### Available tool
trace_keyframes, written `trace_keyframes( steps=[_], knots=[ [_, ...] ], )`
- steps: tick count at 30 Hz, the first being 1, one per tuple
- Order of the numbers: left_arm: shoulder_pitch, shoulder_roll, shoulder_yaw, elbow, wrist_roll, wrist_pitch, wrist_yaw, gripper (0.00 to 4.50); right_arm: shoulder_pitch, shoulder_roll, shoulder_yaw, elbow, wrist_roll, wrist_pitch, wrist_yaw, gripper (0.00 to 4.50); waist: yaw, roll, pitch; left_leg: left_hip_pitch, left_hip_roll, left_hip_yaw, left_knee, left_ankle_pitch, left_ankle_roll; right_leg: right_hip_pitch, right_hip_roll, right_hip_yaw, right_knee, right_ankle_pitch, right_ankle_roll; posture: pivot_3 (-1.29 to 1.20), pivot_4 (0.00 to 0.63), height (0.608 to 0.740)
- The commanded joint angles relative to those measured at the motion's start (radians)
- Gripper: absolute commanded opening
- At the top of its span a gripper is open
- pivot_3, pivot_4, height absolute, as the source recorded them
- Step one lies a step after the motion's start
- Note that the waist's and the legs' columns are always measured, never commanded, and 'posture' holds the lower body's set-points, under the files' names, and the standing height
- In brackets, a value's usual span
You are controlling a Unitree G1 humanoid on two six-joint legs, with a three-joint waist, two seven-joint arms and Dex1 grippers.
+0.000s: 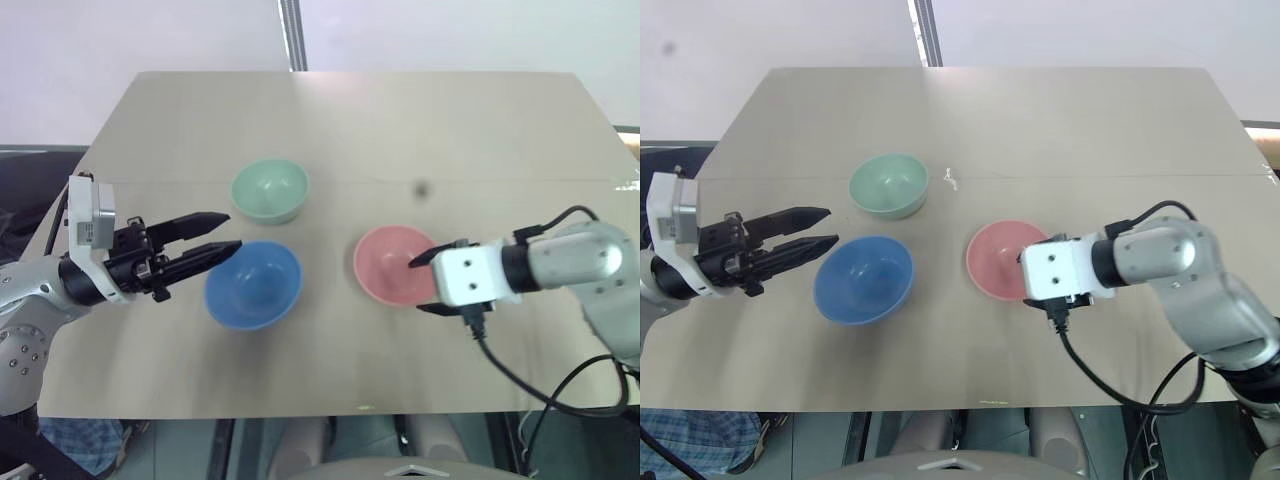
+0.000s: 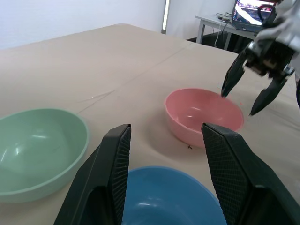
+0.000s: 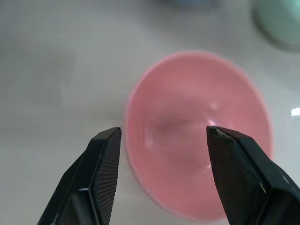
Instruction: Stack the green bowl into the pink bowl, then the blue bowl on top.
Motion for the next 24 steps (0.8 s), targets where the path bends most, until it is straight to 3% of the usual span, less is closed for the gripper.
trace_keyframes(
  steps=[1, 5, 11, 13, 16, 17, 24],
  knots=[
    [0.004, 0.011, 0.020, -0.029, -0.004, -0.008, 0.003, 2.54, 0.086, -0.021, -0.300, -0.011, 0.254, 0.104, 0.072, 3.18, 0.004, 0.000, 0.000, 0.000, 0.000, -0.001, 0.000, 0.000, 0.000, 0.001, 0.000, -0.001, -0.001, 0.000, 0.000, 0.00, 0.150, 0.740],
    [0.005, 0.009, 0.013, -0.018, 0.007, -0.015, -0.002, 2.54, 0.145, -0.032, -0.525, 0.154, 0.411, 0.225, 0.049, 3.18, 0.005, 0.000, 0.000, 0.001, 0.000, -0.001, 0.000, 0.000, 0.000, 0.003, 0.000, -0.002, -0.001, 0.000, 0.000, 0.00, 0.150, 0.740],
    [0.010, 0.007, 0.013, -0.005, 0.018, -0.024, -0.014, 2.54, 0.259, -0.059, -0.749, 0.381, 0.547, 0.252, 0.066, 3.18, 0.010, 0.000, 0.000, 0.004, 0.000, 0.000, 0.000, 0.000, 0.000, 0.005, 0.000, -0.002, 0.000, 0.000, 0.000, 0.00, 0.150, 0.740],
    [0.013, 0.008, 0.016, 0.002, 0.023, -0.028, -0.020, 2.54, 0.315, -0.071, -0.776, 0.407, 0.566, 0.240, 0.072, 3.18, 0.015, 0.000, 0.000, 0.004, 0.000, 0.001, 0.000, 0.000, 0.000, 0.005, 0.000, -0.002, -0.001, 0.000, 0.000, 0.00, 0.150, 0.740],
    [0.014, 0.011, 0.018, 0.010, 0.028, -0.033, -0.028, 2.54, 0.342, -0.077, -0.791, 0.420, 0.612, 0.251, 0.053, 3.85, 0.014, 0.000, 0.000, 0.004, 0.000, 0.002, 0.000, 0.000, 0.000, 0.005, 0.000, 0.000, 0.000, 0.000, 0.000, 0.00, 0.150, 0.740],
    [0.014, 0.012, 0.018, 0.013, 0.030, -0.034, -0.030, 2.54, 0.344, -0.077, -0.792, 0.416, 0.631, 0.258, 0.042, 4.38, 0.014, 0.000, 0.000, 0.005, 0.000, 0.002, 0.000, 0.000, 0.000, 0.005, 0.000, 0.001, 0.000, 0.000, 0.000, 0.00, 0.150, 0.740],
    [0.006, 0.018, 0.011, 0.036, 0.052, -0.043, -0.042, 2.54, 0.350, -0.076, -0.775, 0.384, 0.688, 0.234, -0.030, 4.38, 0.020, 0.001, 0.000, 0.005, 0.000, 0.005, 0.001, 0.000, 0.000, 0.005, 0.001, 0.000, 0.001, 0.000, 0.000, 0.00, 0.150, 0.740]
  ],
)
